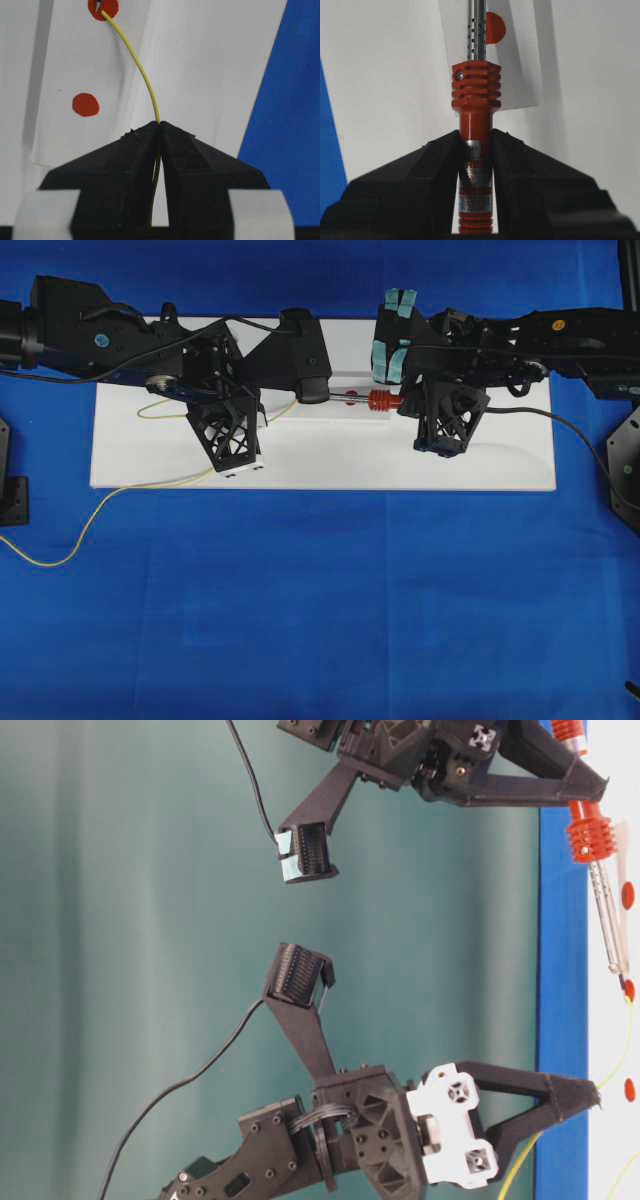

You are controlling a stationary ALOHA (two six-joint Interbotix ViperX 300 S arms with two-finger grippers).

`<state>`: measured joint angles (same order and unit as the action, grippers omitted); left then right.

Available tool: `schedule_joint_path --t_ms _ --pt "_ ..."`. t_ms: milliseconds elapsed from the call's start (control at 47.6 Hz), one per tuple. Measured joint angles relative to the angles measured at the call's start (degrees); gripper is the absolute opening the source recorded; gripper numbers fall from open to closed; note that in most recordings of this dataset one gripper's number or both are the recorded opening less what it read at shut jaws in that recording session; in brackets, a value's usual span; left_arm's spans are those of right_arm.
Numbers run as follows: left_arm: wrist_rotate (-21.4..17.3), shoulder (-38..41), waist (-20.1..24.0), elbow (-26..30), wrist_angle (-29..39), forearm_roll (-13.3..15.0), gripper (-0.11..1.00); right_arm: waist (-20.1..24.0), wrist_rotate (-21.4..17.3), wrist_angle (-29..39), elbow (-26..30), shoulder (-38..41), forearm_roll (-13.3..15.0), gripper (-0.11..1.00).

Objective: Touch the tip of the soldering iron to the tip of the solder at the mark.

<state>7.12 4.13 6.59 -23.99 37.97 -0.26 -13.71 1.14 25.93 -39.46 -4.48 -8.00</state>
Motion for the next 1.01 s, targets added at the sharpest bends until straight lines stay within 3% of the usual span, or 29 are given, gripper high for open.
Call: schedule_joint_path --t_ms 588,1008 --pt "-0.2 -0.5 0.1 0.0 0.1 0.0 0.03 0.0 0.1 0.0 0.1 -0.1 0.0 0.06" --pt "-0.1 -9.6 0.0 -0.4 6.9 -0.4 0.03 0.0 0.4 0.0 0.1 -0.1 0.0 0.06"
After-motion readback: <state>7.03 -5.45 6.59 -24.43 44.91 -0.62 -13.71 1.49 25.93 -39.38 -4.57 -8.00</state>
